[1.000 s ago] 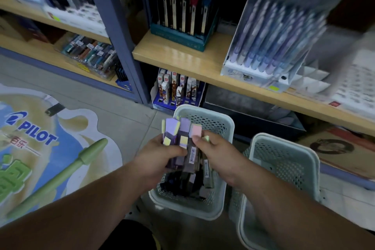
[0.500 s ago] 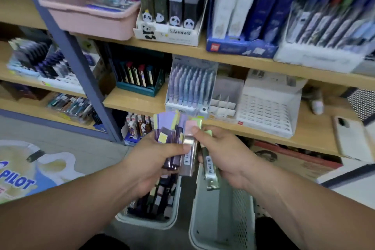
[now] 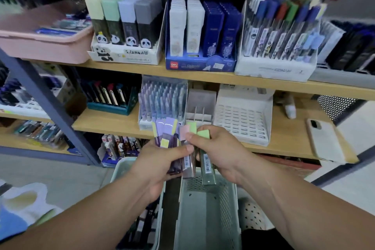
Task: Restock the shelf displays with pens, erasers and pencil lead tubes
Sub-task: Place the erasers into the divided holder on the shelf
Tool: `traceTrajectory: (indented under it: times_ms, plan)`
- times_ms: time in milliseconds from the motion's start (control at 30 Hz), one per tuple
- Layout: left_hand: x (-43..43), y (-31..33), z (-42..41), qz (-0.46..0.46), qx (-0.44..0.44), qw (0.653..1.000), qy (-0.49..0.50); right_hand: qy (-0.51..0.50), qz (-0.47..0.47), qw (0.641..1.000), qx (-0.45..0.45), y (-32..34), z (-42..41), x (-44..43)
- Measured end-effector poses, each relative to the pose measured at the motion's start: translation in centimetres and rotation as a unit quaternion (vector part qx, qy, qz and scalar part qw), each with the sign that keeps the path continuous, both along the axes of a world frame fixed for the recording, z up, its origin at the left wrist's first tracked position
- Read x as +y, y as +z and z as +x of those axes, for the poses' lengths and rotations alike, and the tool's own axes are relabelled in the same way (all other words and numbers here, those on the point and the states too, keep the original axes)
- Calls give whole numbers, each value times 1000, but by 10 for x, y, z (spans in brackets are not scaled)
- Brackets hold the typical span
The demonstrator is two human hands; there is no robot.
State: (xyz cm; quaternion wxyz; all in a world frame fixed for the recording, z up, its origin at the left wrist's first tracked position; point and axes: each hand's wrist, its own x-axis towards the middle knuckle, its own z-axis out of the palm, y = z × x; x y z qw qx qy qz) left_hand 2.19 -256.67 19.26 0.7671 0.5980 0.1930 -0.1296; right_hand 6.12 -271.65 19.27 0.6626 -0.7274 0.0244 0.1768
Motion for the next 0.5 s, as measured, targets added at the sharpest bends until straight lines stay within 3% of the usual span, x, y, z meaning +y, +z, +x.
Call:
traceTrajectory:
  times_ms: [167,300,500]
  plan:
    - [7,-19,41,-11,13,1000,7,-17,24,998,60,-14,34,2]
    - [20,-33,61,-9,21,1000,0,-22,-13,998,61,-26,59,5]
    - [41,-42,80,-50,27,998,35,-40,-209,977,22,-49,87,3]
